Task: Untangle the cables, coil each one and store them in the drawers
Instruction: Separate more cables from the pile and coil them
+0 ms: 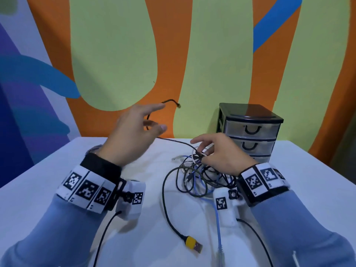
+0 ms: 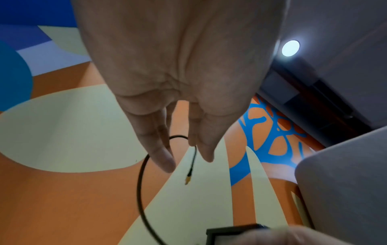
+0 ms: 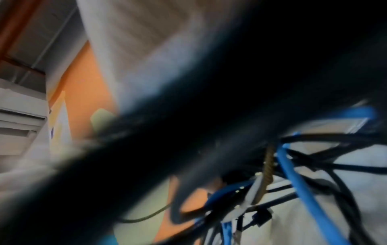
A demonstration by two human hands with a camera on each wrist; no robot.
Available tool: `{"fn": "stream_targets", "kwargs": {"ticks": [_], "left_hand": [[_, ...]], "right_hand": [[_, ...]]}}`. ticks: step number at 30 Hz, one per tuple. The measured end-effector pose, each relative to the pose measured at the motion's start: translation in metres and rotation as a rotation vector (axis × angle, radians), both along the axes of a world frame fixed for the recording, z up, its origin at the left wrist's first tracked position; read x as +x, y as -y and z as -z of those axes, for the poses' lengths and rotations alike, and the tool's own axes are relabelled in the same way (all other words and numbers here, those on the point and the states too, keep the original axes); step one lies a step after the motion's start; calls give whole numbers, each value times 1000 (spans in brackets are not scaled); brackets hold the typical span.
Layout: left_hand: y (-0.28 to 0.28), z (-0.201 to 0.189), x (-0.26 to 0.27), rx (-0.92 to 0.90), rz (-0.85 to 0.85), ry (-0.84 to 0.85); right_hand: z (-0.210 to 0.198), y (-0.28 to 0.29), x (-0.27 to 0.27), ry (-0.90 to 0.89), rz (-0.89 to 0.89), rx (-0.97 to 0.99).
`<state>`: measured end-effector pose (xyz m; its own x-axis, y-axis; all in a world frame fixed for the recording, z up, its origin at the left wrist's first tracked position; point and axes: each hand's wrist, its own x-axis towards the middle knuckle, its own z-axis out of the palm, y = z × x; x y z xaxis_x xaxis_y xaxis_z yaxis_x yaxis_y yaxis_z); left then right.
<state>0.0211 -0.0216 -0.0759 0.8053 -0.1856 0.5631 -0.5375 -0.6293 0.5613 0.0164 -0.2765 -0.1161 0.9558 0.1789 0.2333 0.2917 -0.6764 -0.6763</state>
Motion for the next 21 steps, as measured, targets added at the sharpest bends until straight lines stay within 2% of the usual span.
{"fn": "stream_targets", "kwargs": {"ticks": [3, 7, 11, 15, 18, 21], "left_hand": [[12, 5, -4, 16, 62, 41], [21, 9, -5, 45, 41, 32], [28, 15, -7, 73, 60, -21], [31, 17, -7, 41, 177, -113], [29, 14, -6, 10, 102, -124], [25, 11, -5, 3, -67, -10]], "right_hand": [[-2, 0, 1, 56, -56, 232], [-6, -3, -1, 120, -146, 561], [-11, -9, -5, 119, -224, 736], [-12, -11, -3, 68, -295, 830], [-14, -15, -8, -2, -366, 964], [-14, -17, -10, -14, -370, 942]]}}
